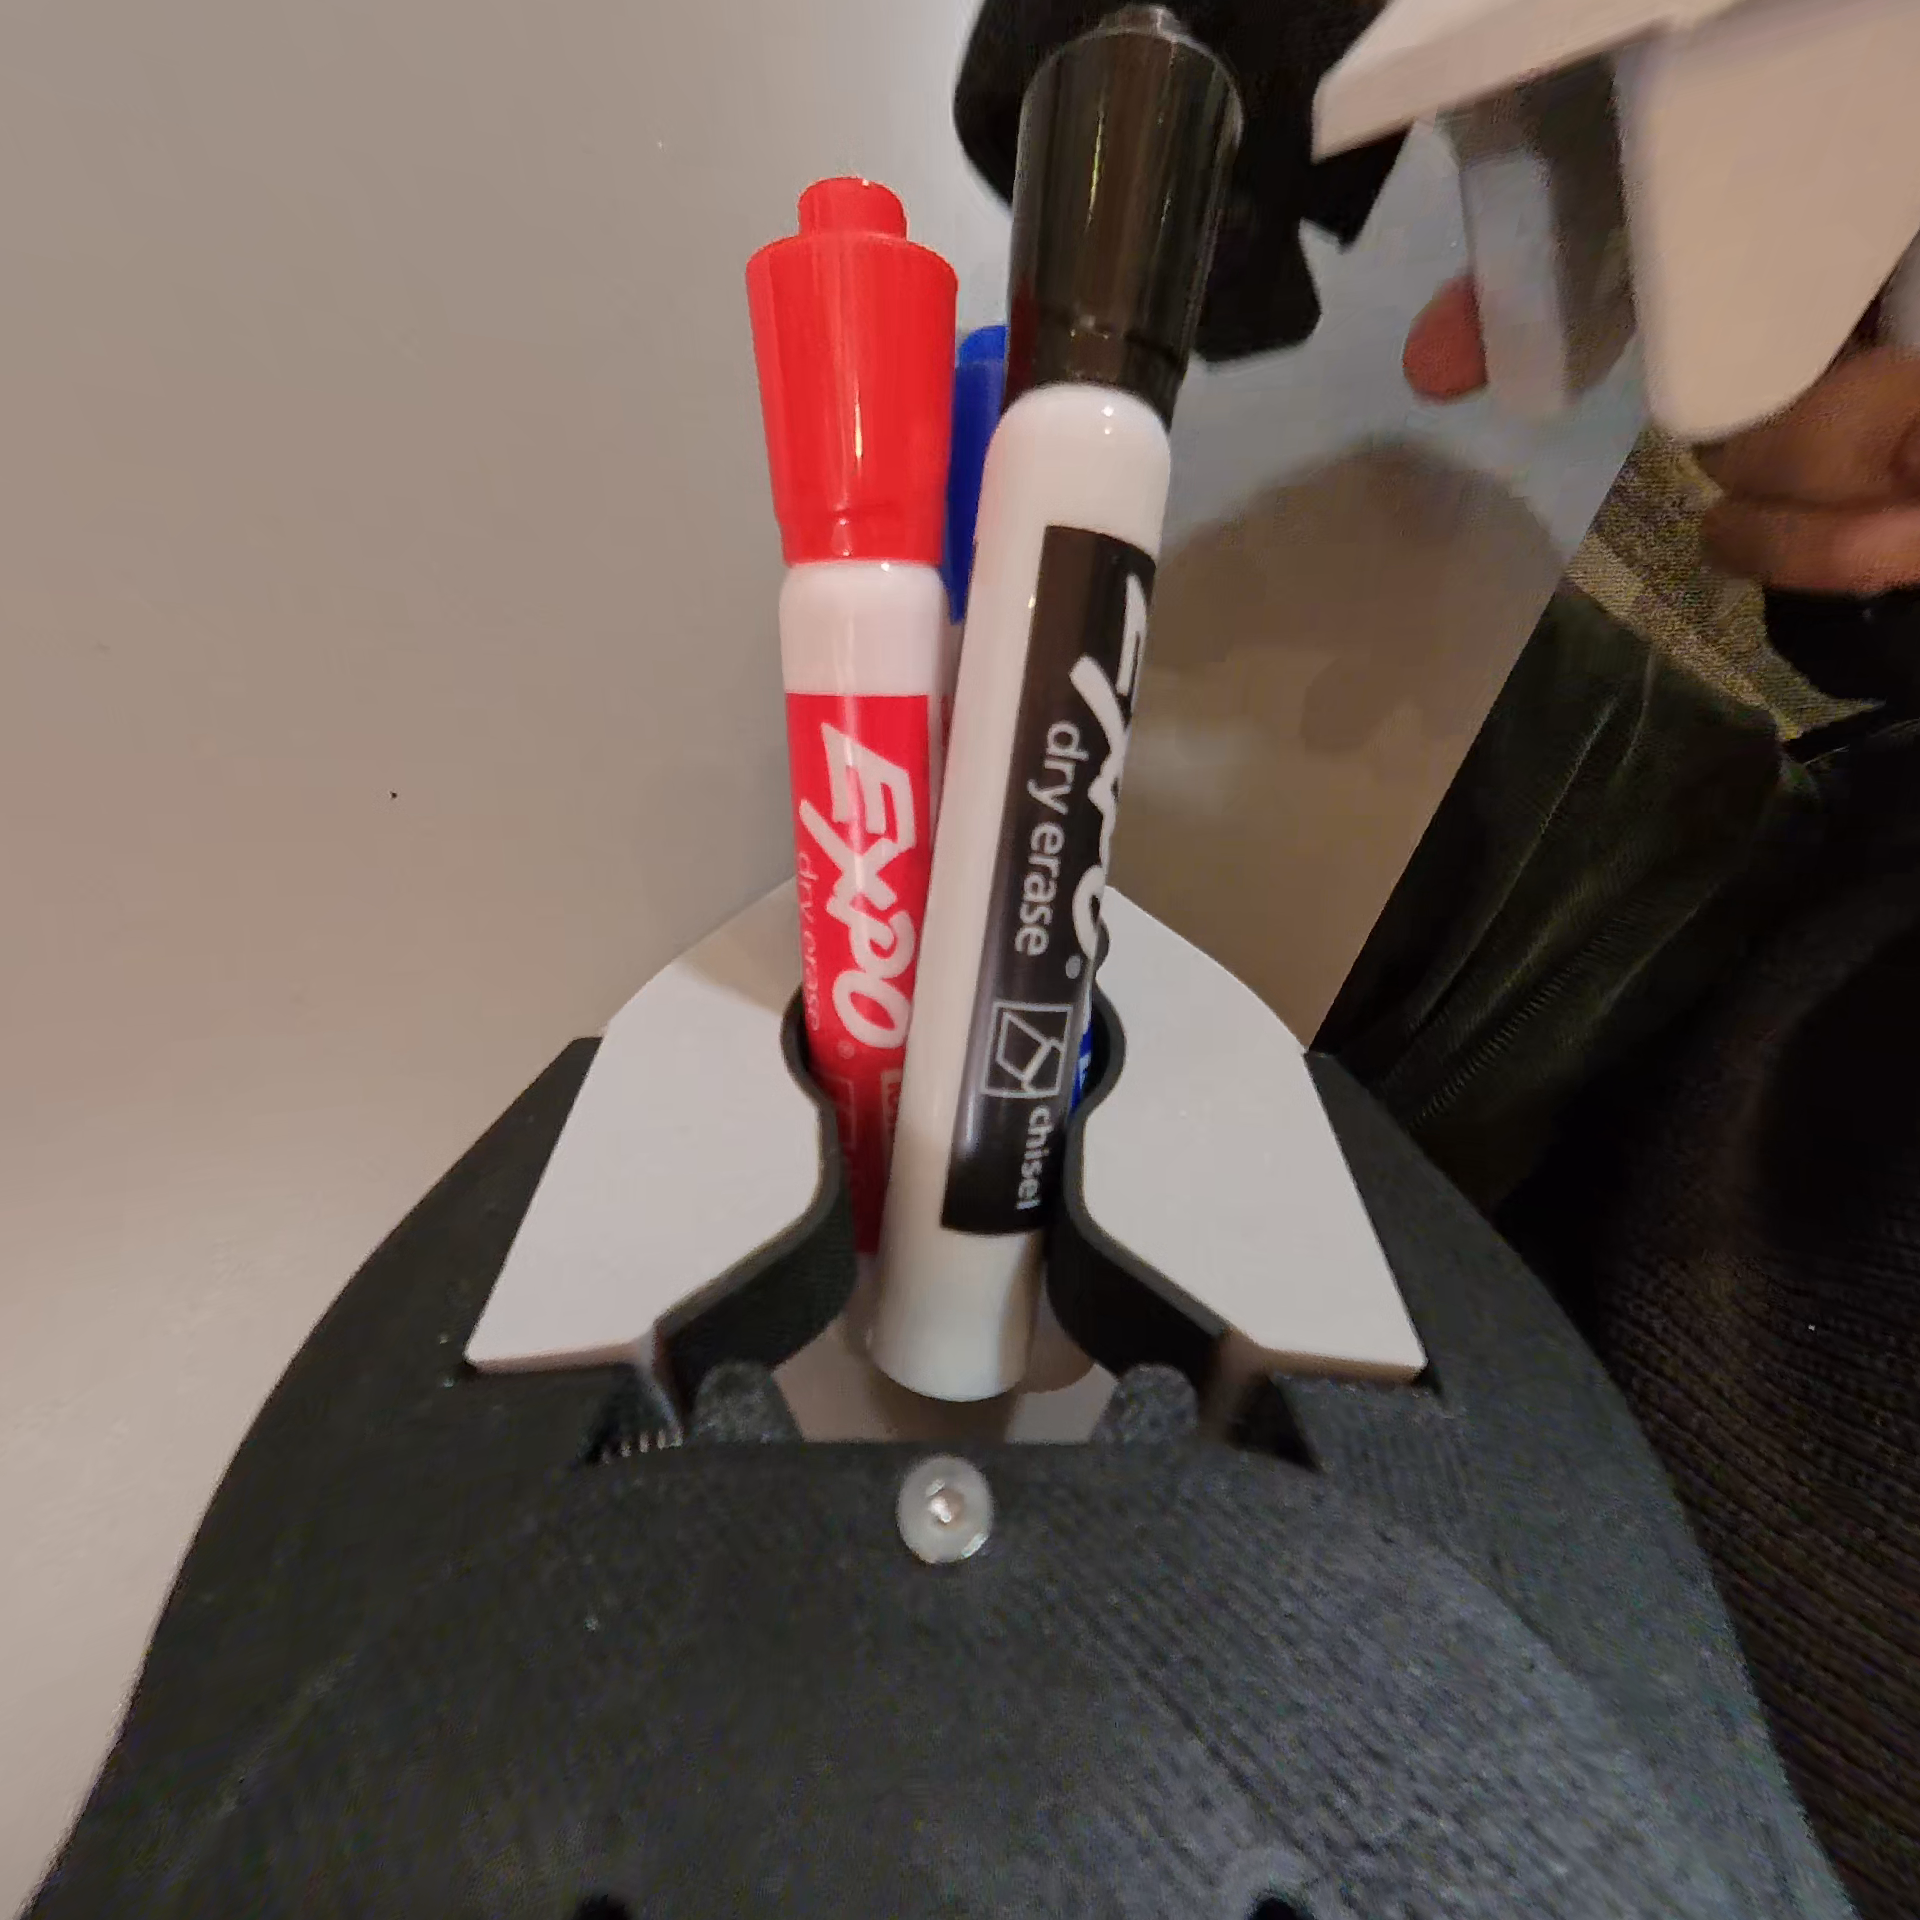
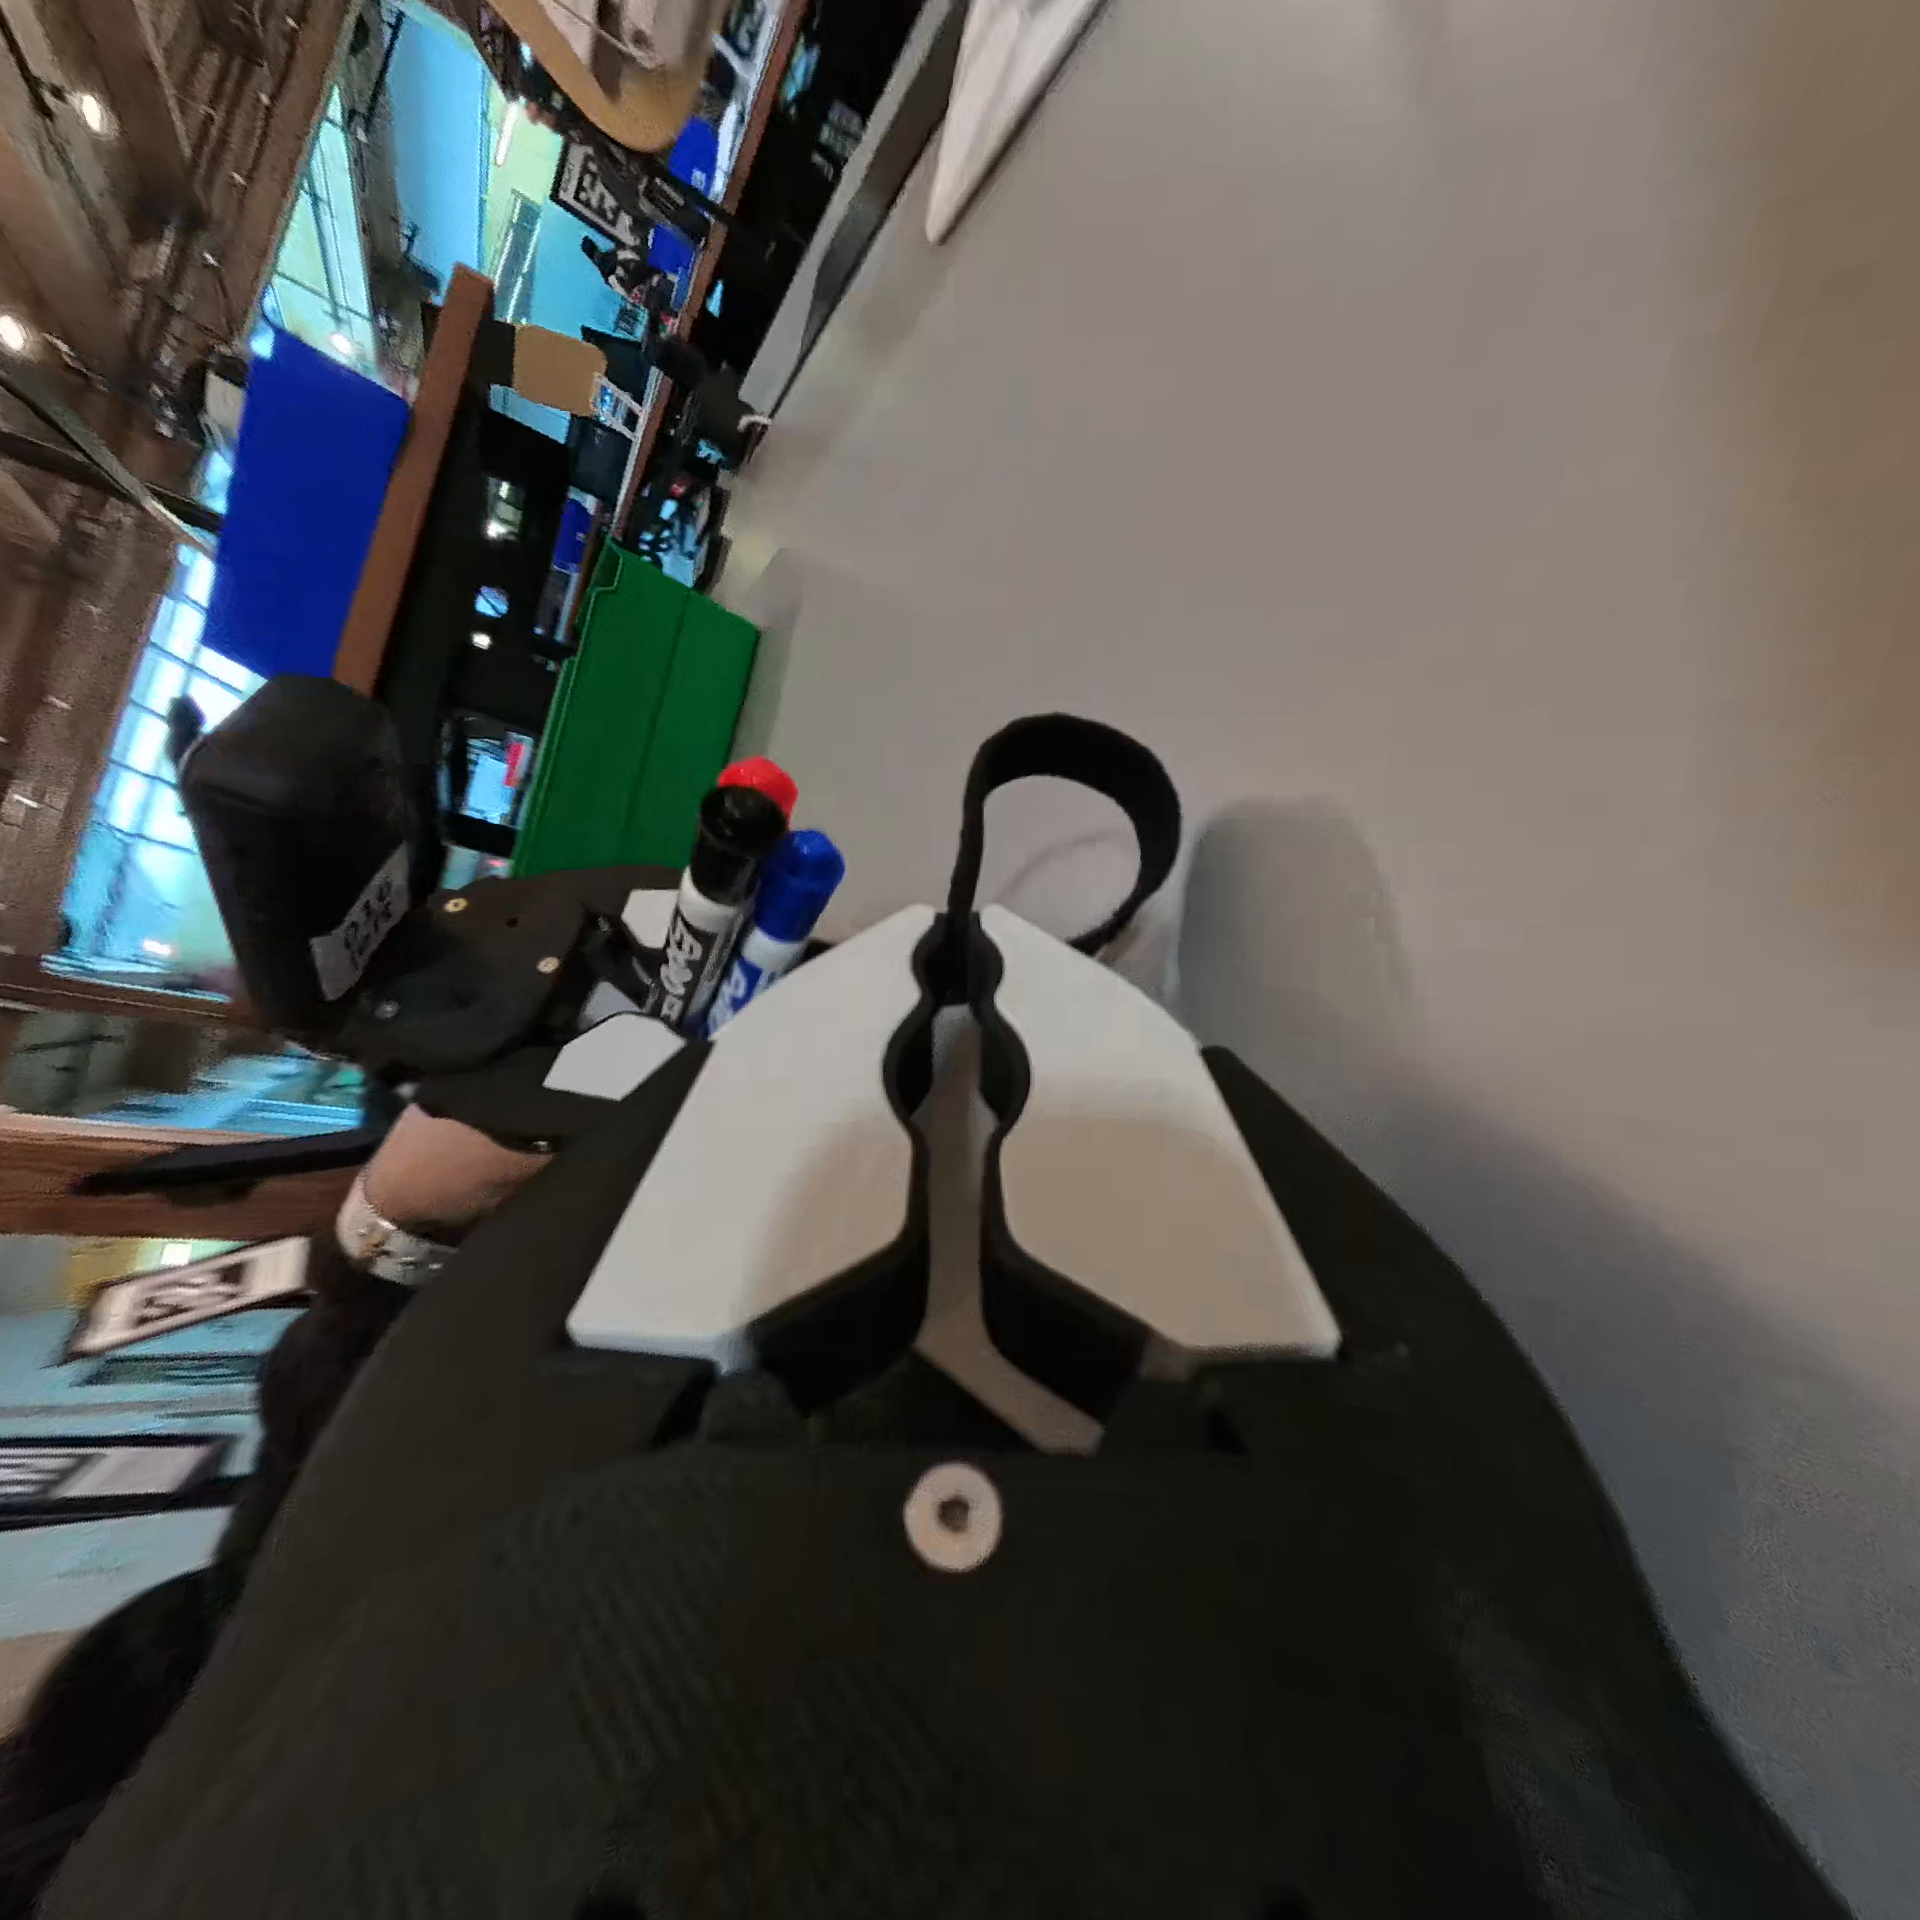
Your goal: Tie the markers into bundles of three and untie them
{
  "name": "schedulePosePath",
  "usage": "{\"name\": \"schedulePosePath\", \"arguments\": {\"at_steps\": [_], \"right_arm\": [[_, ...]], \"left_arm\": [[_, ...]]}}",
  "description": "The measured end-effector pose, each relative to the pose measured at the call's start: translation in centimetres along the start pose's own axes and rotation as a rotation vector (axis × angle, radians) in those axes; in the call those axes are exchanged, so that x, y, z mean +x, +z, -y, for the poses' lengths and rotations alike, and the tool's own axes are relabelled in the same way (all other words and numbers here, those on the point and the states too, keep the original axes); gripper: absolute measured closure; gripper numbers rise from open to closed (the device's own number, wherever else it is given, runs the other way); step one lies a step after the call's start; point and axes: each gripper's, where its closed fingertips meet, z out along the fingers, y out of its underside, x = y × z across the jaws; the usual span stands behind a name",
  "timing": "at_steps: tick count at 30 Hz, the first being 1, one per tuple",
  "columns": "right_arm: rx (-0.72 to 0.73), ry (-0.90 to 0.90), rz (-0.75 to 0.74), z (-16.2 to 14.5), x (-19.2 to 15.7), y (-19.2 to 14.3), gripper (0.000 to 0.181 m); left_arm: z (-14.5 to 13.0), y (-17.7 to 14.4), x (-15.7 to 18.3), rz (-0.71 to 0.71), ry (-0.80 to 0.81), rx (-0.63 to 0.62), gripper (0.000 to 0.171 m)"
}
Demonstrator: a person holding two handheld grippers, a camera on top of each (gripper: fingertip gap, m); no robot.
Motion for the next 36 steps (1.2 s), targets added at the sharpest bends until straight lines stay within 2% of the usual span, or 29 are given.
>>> {"name": "schedulePosePath", "arguments": {"at_steps": [2, 3, 7, 9, 15, 20, 24, 28, 32, 36], "right_arm": [[-0.001, -0.175, -0.035, 0.9, -0.3, -0.3, 0.178], [-0.005, -0.317, -0.077, 1.3, -0.6, -0.4, 0.178], [-0.179, -1.074, -0.331, 0.0, -0.3, -0.3, 0.178], [-0.209, -1.181, -0.359, -0.9, 0.2, -0.2, 0.178], [-0.314, -1.212, -0.328, -2.6, 0.8, 0.0, 0.176], [-0.345, -1.170, -0.177, -4.4, -0.8, 0.6, 0.127], [-0.205, -1.167, -0.169, -1.5, -1.7, -0.6, 0.126], [-0.174, -1.037, -0.398, 2.0, 2.6, -1.9, 0.142], [-0.256, -0.814, -0.372, 1.2, 4.5, -1.6, 0.152], [-0.257, -0.851, -0.401, 1.1, 4.8, -0.8, 0.158]], "left_arm": [[0.0, 0.0, 0.0, -0.002, -0.001, 0.000, 0.125], [0.0, 0.0, 0.0, 0.000, 0.001, -0.002, 0.125], [0.0, 0.0, 0.0, 0.008, 0.011, -0.005, 0.125], [0.0, 0.0, 0.0, 0.008, 0.011, -0.007, 0.125], [0.0, 0.0, 0.0, 0.008, 0.012, -0.005, 0.126], [0.0, 0.0, 0.0, 0.005, 0.014, -0.003, 0.125], [0.0, 0.0, 0.0, -0.003, 0.010, 0.003, 0.125], [0.0, 0.0, 0.0, -0.015, 0.005, 0.005, 0.125], [0.0, 0.0, 0.0, -0.015, 0.004, 0.005, 0.126], [0.0, 0.0, 0.0, -0.005, 0.012, 0.001, 0.126]]}}
